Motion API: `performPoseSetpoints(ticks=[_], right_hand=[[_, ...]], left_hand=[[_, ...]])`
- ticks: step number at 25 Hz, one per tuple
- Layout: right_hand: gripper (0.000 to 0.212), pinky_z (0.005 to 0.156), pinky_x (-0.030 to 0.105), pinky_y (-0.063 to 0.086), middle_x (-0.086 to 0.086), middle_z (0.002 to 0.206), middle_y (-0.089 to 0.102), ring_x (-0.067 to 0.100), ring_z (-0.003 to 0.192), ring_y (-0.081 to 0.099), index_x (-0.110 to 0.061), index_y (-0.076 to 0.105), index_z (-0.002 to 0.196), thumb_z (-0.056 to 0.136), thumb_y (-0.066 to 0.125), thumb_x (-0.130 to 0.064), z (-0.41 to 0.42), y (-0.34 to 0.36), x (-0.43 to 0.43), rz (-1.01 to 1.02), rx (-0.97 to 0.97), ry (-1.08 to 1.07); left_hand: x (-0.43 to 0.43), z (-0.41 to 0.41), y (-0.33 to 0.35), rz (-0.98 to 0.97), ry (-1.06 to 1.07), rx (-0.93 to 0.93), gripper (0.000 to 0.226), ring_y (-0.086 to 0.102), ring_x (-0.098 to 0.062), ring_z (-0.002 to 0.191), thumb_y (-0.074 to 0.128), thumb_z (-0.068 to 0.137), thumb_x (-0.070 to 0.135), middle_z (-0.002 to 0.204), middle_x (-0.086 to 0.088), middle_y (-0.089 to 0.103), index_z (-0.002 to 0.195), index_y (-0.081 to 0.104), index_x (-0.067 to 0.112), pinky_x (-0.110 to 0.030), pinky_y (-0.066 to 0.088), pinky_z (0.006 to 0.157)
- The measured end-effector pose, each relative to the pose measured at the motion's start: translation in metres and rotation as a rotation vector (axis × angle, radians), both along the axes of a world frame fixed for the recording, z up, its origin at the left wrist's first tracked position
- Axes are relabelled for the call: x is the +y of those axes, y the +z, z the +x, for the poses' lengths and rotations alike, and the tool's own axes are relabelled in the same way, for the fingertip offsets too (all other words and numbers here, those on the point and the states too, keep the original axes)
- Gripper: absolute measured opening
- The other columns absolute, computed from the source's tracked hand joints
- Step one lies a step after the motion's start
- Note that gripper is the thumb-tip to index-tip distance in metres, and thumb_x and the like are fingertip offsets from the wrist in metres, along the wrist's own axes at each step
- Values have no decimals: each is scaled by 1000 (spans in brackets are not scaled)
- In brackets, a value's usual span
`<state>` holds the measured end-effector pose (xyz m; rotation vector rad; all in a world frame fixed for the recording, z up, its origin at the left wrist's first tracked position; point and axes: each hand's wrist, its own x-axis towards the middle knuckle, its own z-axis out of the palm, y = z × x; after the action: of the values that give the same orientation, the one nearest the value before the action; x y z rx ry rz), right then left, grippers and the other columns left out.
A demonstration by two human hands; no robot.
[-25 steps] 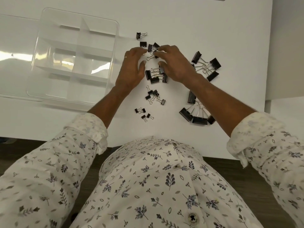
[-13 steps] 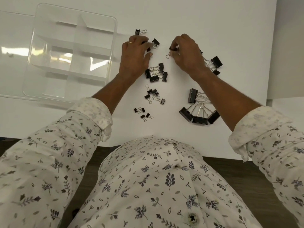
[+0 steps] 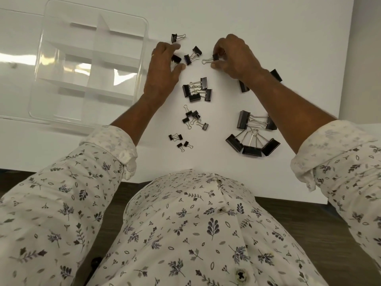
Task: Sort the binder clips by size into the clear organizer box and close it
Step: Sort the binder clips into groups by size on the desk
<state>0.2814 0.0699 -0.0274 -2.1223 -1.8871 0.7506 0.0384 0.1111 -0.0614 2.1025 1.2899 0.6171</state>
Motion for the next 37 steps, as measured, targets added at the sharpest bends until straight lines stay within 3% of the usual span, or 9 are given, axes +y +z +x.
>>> performPoseSetpoints(ticks=[3, 6, 11, 14, 19, 23, 29, 34, 37], right_hand=[[44, 90, 34, 46, 7, 124, 57, 23, 111, 58, -18, 62, 120, 85, 80, -37, -1, 1, -3, 17, 12, -12], [51, 99, 40, 46, 7, 141, 51, 26, 129, 49, -22, 54, 140, 93, 71, -31, -18, 6, 2, 92, -16, 124], [47, 102, 52, 45, 6, 152, 44, 32, 138, 42, -23, 52, 145, 99, 57, -27, -44, 3, 12, 13, -187, 252], [48, 103, 51, 44, 6, 157, 41, 34, 139, 42, -23, 51, 147, 100, 57, -26, -40, 0, 9, 26, -157, 224], [55, 103, 35, 43, 10, 139, 52, 26, 122, 53, -18, 55, 140, 88, 73, -22, -14, -6, -6, 95, 64, -24], [45, 89, 32, 51, 9, 122, 57, 13, 91, 56, -16, 64, 123, 82, 80, -23, -12, -15, -9, 50, 124, -143], [39, 88, 32, 53, 4, 125, 57, 15, 92, 61, -13, 58, 131, 93, 66, -19, -45, -9, 1, 219, 220, -220], [26, 82, 26, 59, 6, 121, 62, 15, 98, 65, -9, 64, 123, 97, 58, -9, -66, 9, -54, 398, 340, -175], [21, 85, 27, 60, 5, 115, 67, 9, 95, 66, -10, 68, 118, 98, 63, -10, -86, 9, -122, 277, 347, -80]], left_hand=[[1, 2, 0, -73, 16, -143, 56, 62, -12, 100, 74, 88, 25, 128, -6, 54, 139, 54, 16, -16, 52, 90], [5, 5, 2, -21, 109, -208, 47, 63, -15, 100, 64, 94, 15, 130, -8, 55, 139, 53, 10, -20, 56, 82], [21, 10, -1, 27, 56, 14, 47, 46, -25, 136, 43, 98, 9, 148, -9, 51, 143, 53, 8, -30, 38, 117], [31, 18, -1, -18, 55, 190, 48, 41, -28, 138, 41, 99, 11, 149, -6, 51, 145, 52, 10, -30, 39, 111], [22, 17, -1, 28, 104, 34, 45, 52, -26, 123, 38, 95, 6, 133, -9, 61, 132, 62, 8, -2, 22, 100], [-4, 9, 1, -72, 172, 7, 61, 51, -25, 119, 39, 80, -2, 134, -7, 56, 137, 58, 11, -13, 35, 104], [8, 13, 8, -53, 109, 51, 42, 54, -23, 118, 53, 93, 16, 131, -6, 58, 134, 62, 13, -33, 49, 103], [-24, -11, 12, -76, 164, -35, 35, 58, -9, 99, 50, 100, 9, 129, -9, 59, 132, 62, 10, -3, 40, 88], [-77, -39, 13, -58, 133, -113, 32, 58, -6, 102, 48, 100, 2, 122, -7, 65, 126, 65, 8, -15, 49, 93]])
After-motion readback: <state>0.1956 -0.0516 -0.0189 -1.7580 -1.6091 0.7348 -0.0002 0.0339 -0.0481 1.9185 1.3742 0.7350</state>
